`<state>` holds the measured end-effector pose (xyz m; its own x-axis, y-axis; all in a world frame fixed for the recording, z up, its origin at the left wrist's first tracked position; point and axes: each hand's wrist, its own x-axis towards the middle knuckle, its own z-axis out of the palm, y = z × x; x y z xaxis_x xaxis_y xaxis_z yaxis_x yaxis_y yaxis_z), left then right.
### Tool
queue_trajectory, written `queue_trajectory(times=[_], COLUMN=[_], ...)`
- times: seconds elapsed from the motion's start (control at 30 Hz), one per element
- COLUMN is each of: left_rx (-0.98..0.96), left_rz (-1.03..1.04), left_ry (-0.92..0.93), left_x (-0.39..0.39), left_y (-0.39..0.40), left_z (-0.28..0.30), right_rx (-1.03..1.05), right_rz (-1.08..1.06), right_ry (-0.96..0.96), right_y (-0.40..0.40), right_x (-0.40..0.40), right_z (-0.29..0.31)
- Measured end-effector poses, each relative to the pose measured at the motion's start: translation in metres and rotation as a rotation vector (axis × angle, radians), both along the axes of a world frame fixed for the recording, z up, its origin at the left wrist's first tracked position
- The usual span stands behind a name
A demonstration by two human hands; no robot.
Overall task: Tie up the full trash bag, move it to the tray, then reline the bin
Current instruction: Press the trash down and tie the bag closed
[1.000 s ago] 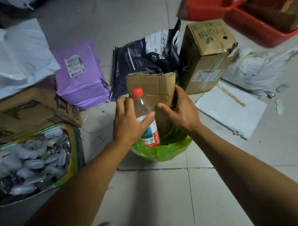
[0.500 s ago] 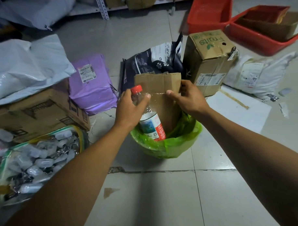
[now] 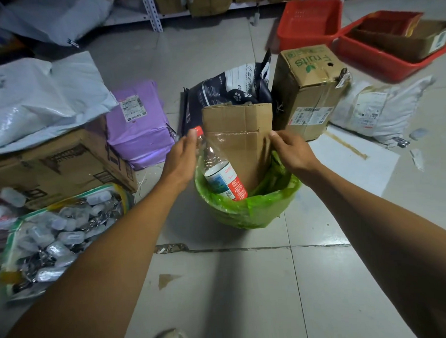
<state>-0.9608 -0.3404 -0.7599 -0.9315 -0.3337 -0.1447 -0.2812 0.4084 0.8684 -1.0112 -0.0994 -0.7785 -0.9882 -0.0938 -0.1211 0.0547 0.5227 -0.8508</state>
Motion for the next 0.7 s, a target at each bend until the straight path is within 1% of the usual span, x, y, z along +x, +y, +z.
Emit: queue_trajectory(times=[0.07,0.13,0.23,0.33,0.43,0.5,0.6,0.7], left_rx=[0.081,0.121,0.123,0.124,0.185,0.202,0.227,0.215], left_rz=[0.088,0.11,0.033,-0.012,-0.061,-0.058,0.067,0.102], left_ry=[0.012,-0.028,-0.119,-0.245,-0.365,-0.359,-0.269,-0.259], left_x=[0.002,0.006,0.011,0.014,0.017,0.017,0.015,0.014], left_y=[-0.009,-0.014,-0.017,-0.016,-0.01,-0.009,-0.016,-0.022], left_z=[0.002,0.003,0.002,-0.001,-0.005,-0.006,-0.008,-0.007], right_rx=[-0.045,-0.048,-0.019,-0.075,-0.093,-0.102,-0.141,-0.169], right_rz=[-0.053,-0.068,-0.08,-0.16,-0.208,-0.241,-0.278,-0.289], right_ry=[-0.074,-0.148,-0.189,-0.167,-0.164,-0.17,-0.184,-0.191], right_y=[0.009,0.015,0.019,0.022,0.027,0.029,0.029,0.03], right_x=[0.005,0.006,0.007,0.007,0.006,0.005,0.005,0.005], right_z=[-0.003,-0.001,0.004,0.005,0.0,-0.002,-0.002,0.0])
